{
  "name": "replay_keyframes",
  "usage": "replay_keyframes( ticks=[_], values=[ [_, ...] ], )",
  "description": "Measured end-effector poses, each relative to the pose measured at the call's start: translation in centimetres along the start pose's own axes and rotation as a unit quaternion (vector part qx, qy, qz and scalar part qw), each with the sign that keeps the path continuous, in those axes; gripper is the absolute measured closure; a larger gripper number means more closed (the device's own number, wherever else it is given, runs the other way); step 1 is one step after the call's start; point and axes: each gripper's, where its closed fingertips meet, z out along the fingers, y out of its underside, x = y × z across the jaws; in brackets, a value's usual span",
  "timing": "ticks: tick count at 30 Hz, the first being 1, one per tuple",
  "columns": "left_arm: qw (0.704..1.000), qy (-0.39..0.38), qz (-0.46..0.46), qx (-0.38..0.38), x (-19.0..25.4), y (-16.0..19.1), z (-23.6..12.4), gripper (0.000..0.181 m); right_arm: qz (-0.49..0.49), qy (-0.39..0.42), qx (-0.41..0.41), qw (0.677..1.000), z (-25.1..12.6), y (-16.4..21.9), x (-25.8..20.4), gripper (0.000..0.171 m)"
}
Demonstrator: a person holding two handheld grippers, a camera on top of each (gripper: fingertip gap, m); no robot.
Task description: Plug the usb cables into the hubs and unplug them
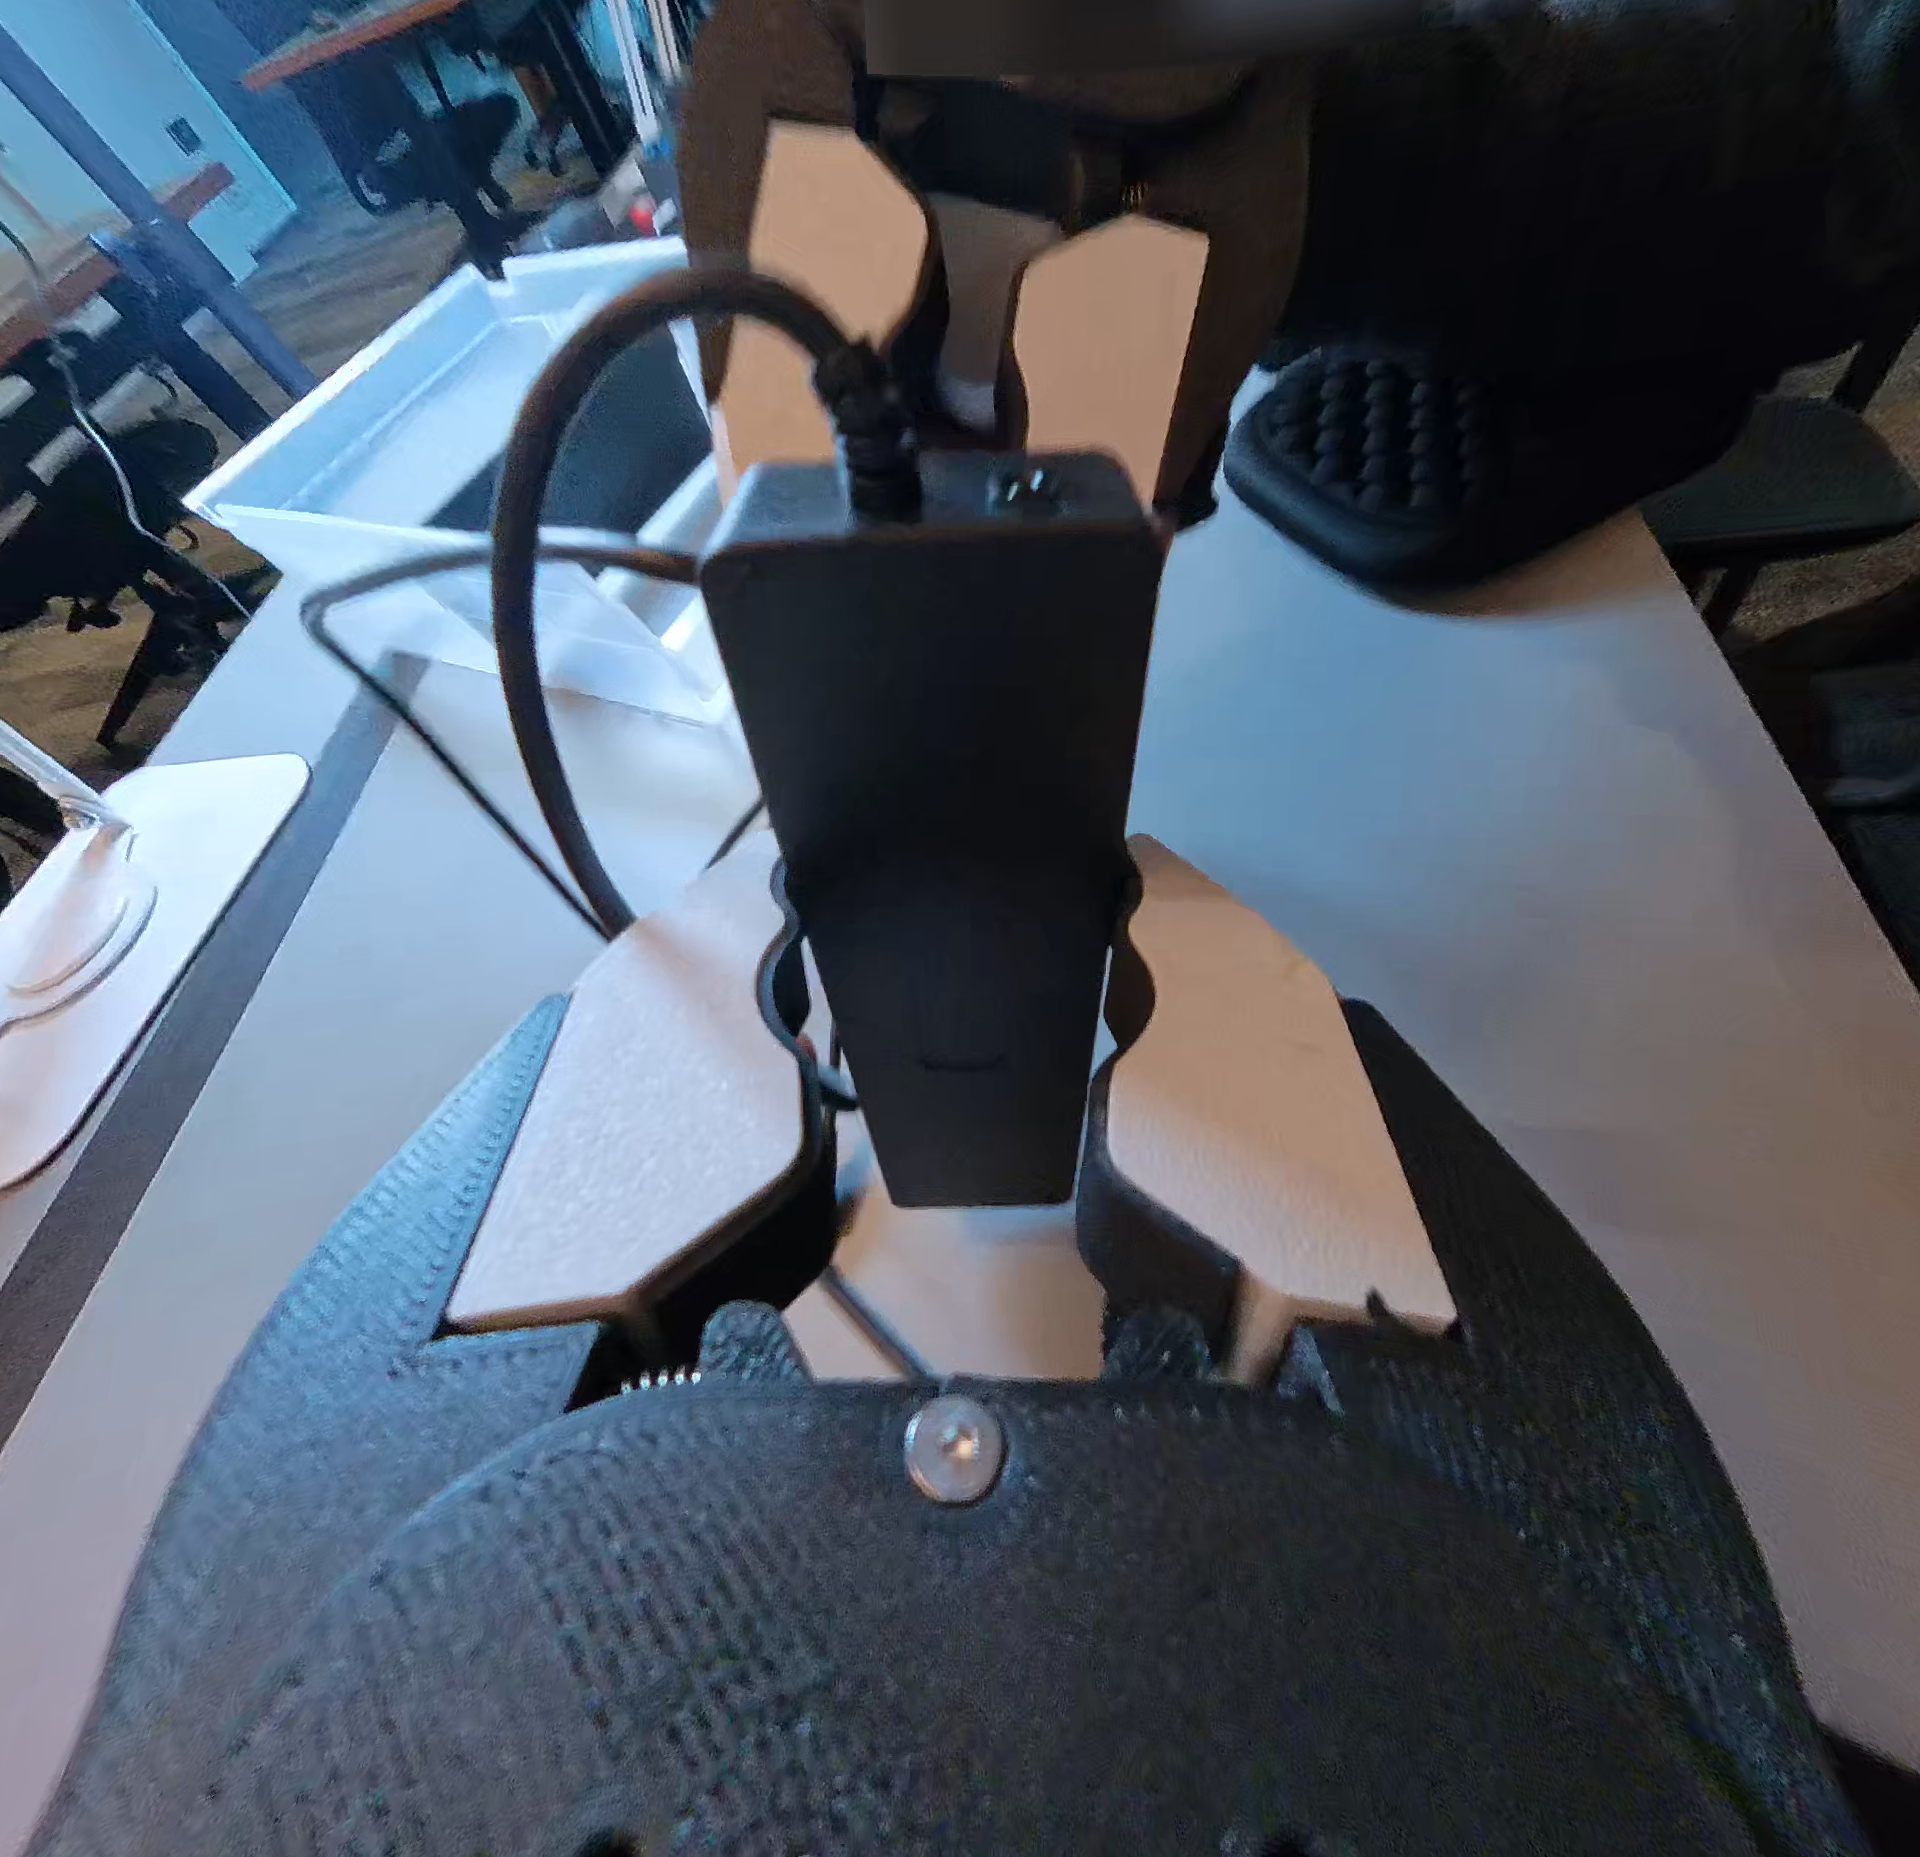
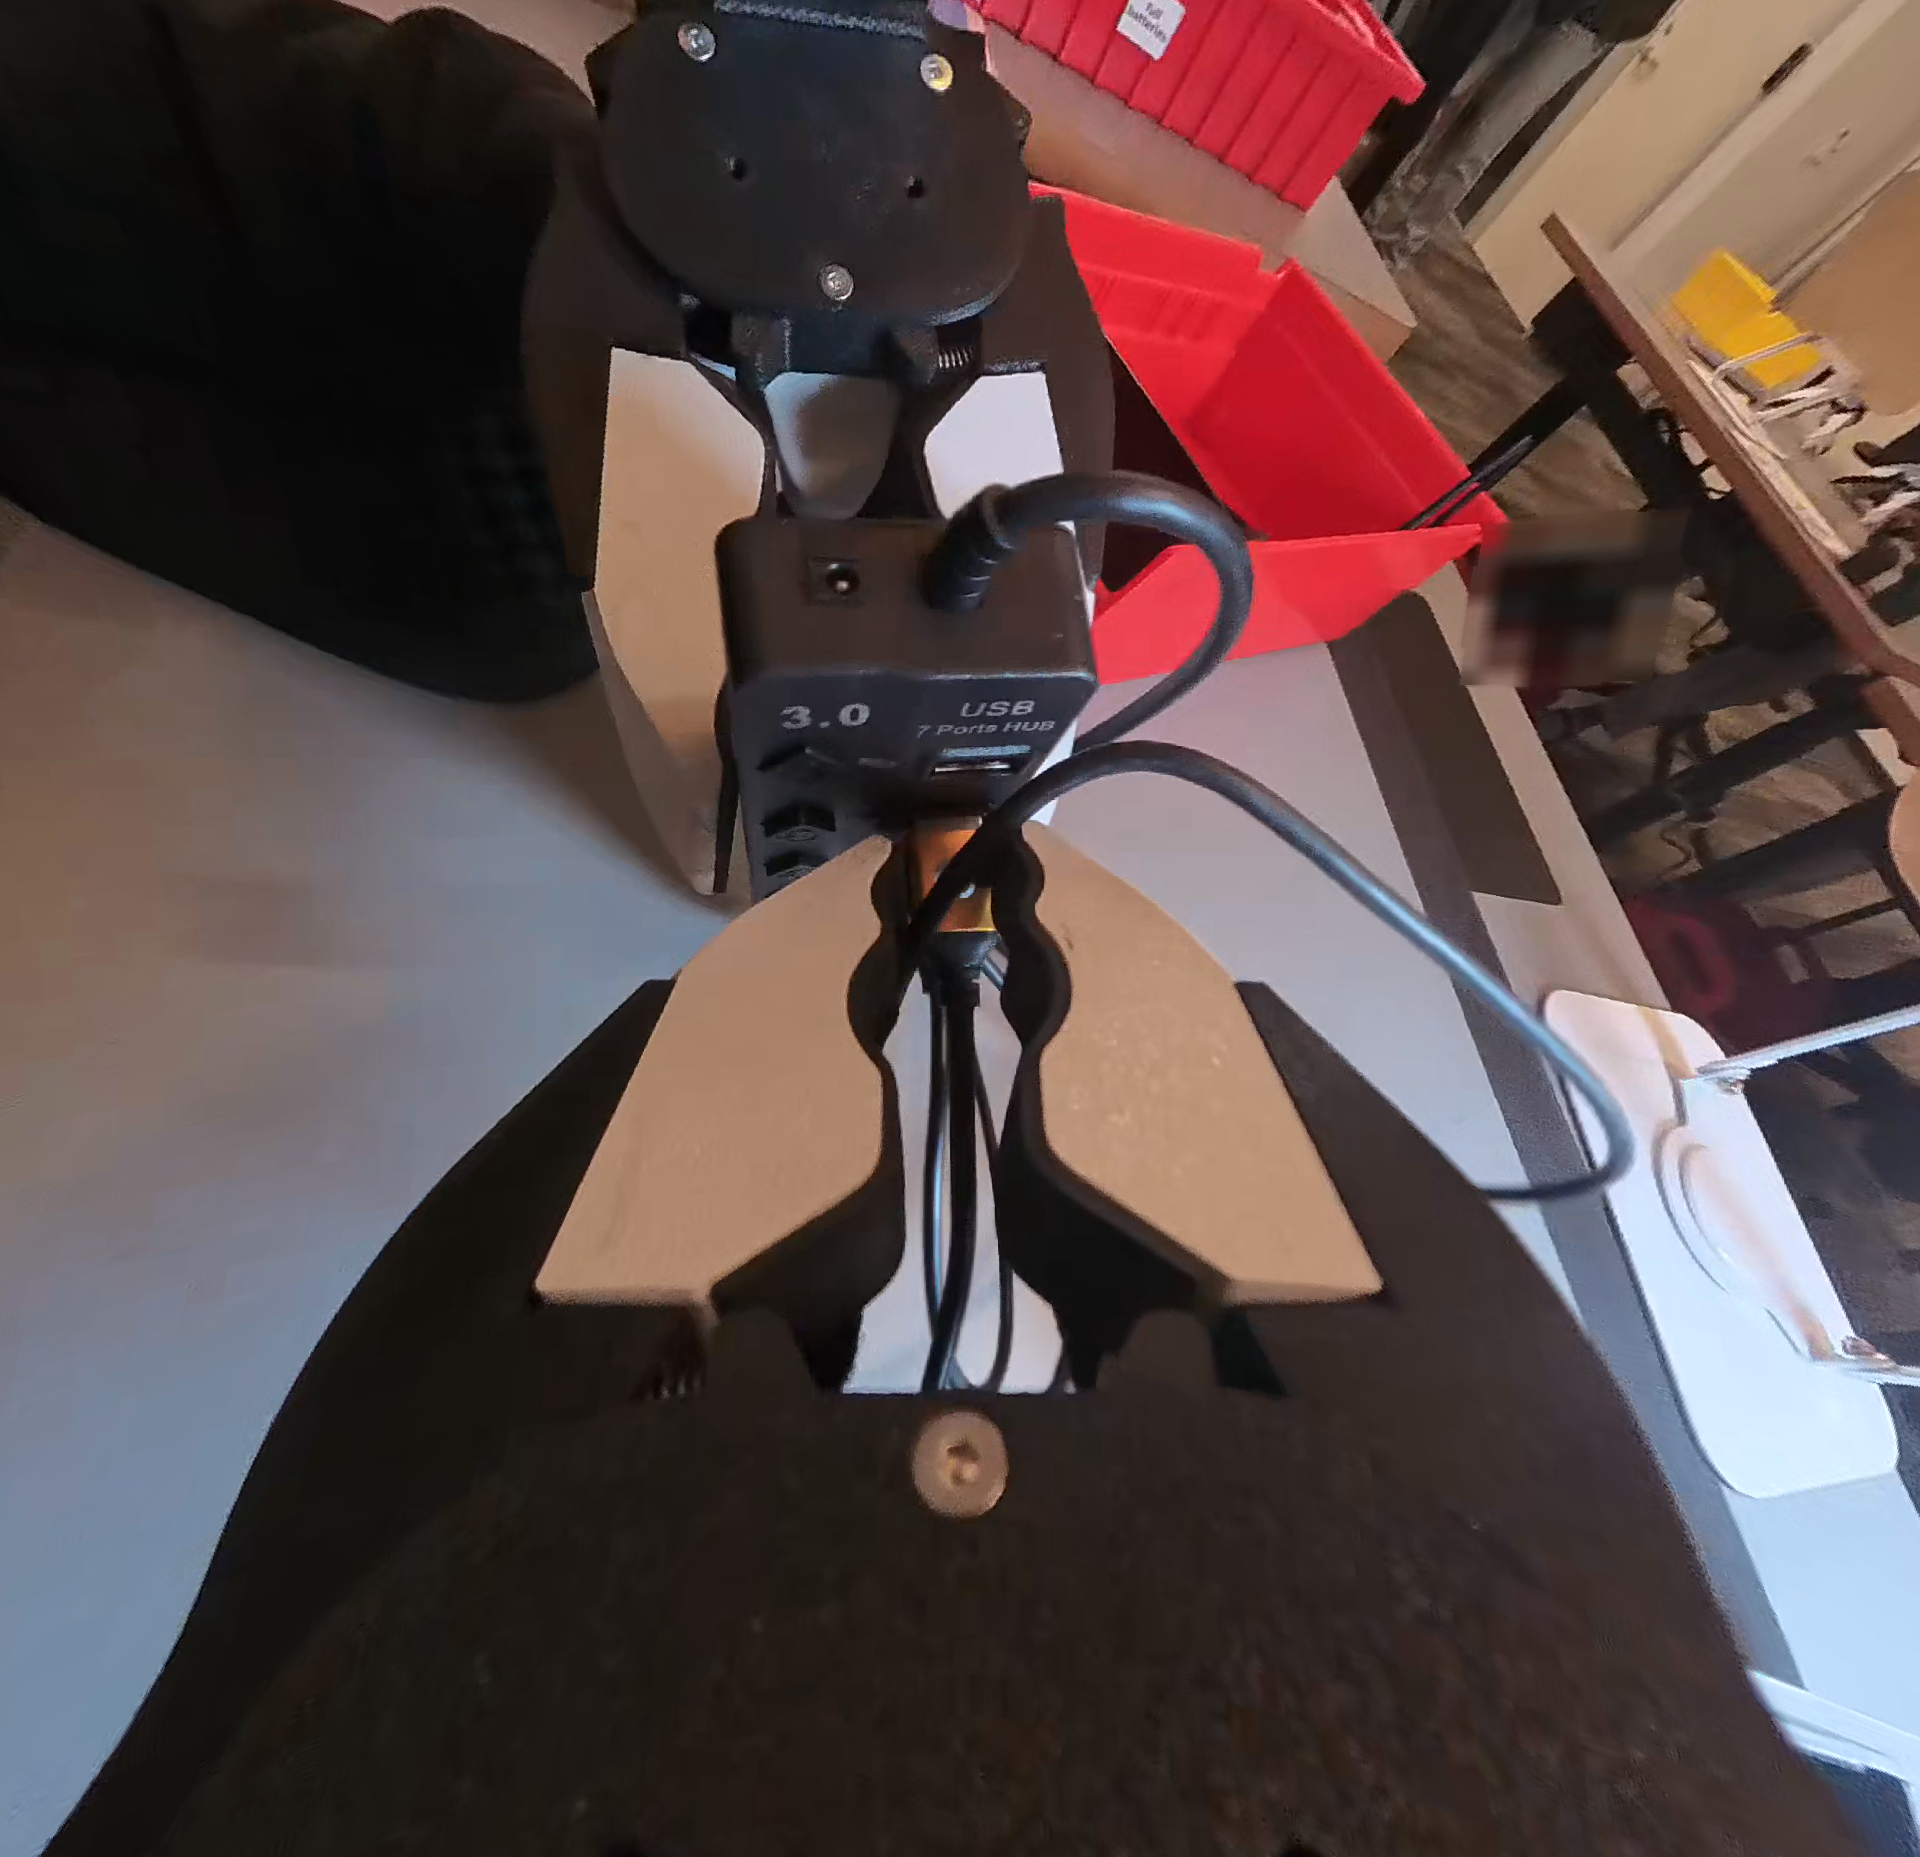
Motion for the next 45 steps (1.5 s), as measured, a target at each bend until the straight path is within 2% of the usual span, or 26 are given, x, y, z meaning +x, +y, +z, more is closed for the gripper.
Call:
replay_keyframes(
  ticks=[2,6,9,12,15,20,24,27,30,33,37,40,45],
  values=[
    [0.999,-0.007,-0.003,0.038,0.2,-1.3,0.3,0.122,-0.005,-0.003,0.001,1.000,0.3,0.1,-0.4,0.156],
    [0.998,-0.018,0.049,-0.017,0.3,-0.2,0.2,0.123,-0.013,-0.005,-0.007,1.000,0.4,0.5,-0.7,0.156],
    [0.996,-0.079,0.049,0.005,-2.5,-0.8,-3.0,0.125,0.003,0.006,-0.043,0.999,-0.8,3.1,0.8,0.156],
    [0.993,-0.090,-0.009,0.074,-4.1,-2.0,-7.1,0.125,0.048,0.027,0.011,0.998,-3.7,2.3,3.1,0.156],
    [0.991,-0.090,-0.026,0.091,-4.4,-1.9,-7.2,0.124,0.034,0.065,0.042,0.996,-7.4,-0.8,5.9,0.156],
    [0.992,-0.101,-0.033,0.071,-4.9,-0.9,-6.4,0.124,-0.010,0.127,0.003,0.992,-13.1,-3.3,10.8,0.156],
    [0.984,-0.163,-0.061,0.041,-7.3,0.4,-7.5,0.124,-0.021,0.147,-0.027,0.989,-16.7,-4.2,14.2,0.156],
    [0.973,-0.202,-0.096,0.053,-9.0,1.0,-9.0,0.124,-0.025,0.175,-0.064,0.982,-19.1,-3.9,16.6,0.156],
    [0.952,-0.264,-0.133,0.082,-11.2,1.0,-11.7,0.123,-0.006,0.154,-0.137,0.978,-19.9,-1.3,17.0,0.155],
    [0.930,-0.313,-0.138,0.132,-12.2,-0.3,-15.0,0.124,0.002,0.153,-0.218,0.964,-19.9,3.5,17.2,0.155],
    [0.911,-0.339,-0.119,0.204,-11.7,-3.2,-18.8,0.125,0.063,0.135,-0.212,0.966,-18.7,8.9,16.6,0.156],
    [0.911,-0.326,-0.105,0.231,-10.6,-4.8,-19.2,0.126,0.118,0.126,-0.212,0.962,-17.5,13.0,16.0,0.156],
    [0.922,-0.297,-0.094,0.232,-9.6,-5.6,-17.6,0.126,0.163,0.170,-0.285,0.929,-18.0,19.9,16.6,0.153]
  ],
)
